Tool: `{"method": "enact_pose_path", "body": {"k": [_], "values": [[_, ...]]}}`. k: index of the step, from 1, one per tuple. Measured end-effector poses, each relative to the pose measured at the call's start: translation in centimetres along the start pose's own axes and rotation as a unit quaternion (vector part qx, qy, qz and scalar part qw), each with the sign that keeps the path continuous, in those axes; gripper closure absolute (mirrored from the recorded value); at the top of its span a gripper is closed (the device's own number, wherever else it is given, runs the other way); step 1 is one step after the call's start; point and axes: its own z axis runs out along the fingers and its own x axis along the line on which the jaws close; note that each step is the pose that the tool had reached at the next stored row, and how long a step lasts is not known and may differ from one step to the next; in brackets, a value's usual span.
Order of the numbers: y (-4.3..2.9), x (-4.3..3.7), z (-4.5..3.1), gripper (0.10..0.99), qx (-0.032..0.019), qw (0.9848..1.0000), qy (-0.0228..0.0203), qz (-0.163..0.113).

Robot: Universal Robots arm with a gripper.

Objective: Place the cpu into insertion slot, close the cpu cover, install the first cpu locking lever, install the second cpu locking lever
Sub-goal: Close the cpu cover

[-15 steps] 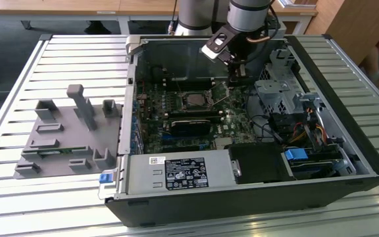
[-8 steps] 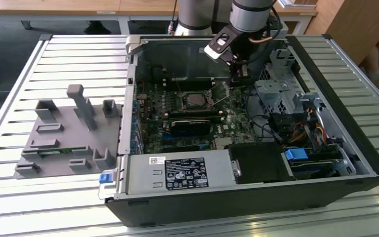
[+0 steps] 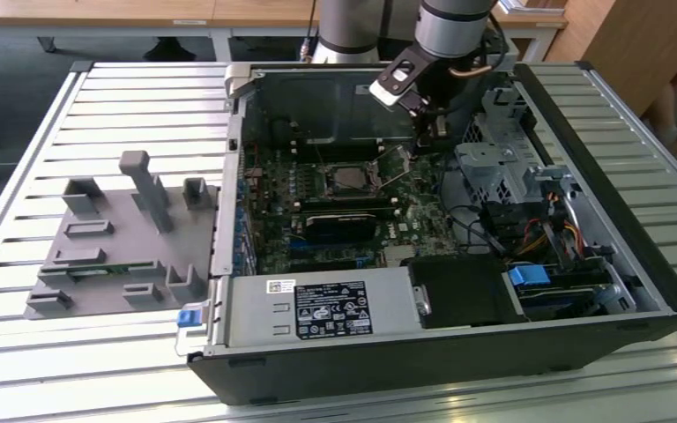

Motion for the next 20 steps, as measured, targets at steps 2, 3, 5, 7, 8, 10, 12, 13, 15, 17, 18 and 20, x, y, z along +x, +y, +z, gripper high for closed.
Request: {"method": "enact_pose_path", "body": {"k": [2, 3, 5, 7, 8, 10, 12, 13, 15, 17, 18, 20], "values": [[0.11, 0.02, 0.06, 0.973, 0.0010, 1.0000, 0.0000, 0.000], [0.15, 0.02, 0.10, 0.973, 0.0016, 1.0000, -0.0001, 0.000], [0.21, 0.03, 0.19, 0.973, 0.0024, 1.0000, -0.0001, 0.000], [0.23, 0.03, 0.29, 0.973, 0.0026, 1.0000, -0.0001, 0.000], [0.24, 0.03, 0.33, 0.973, 0.0027, 1.0000, -0.0001, 0.000], [0.26, 0.03, 0.42, 0.973, 0.0027, 1.0000, -0.0001, 0.000], [0.27, 0.02, 0.53, 0.973, 0.0028, 1.0000, -0.0001, 0.000], [0.27, 0.02, 0.58, 0.973, 0.0028, 1.0000, -0.0001, 0.000], [0.28, 0.02, 0.69, 0.973, 0.0028, 1.0000, -0.0001, 0.000], [0.28, 0.02, 0.78, 0.973, 0.0029, 1.0000, -0.0001, 0.000], [0.28, 0.02, 0.81, 0.973, 0.0029, 1.0000, -0.0001, 0.000], [0.28, 0.02, 0.89, 0.973, 0.0029, 1.0000, -0.0001, 0.000]]}}
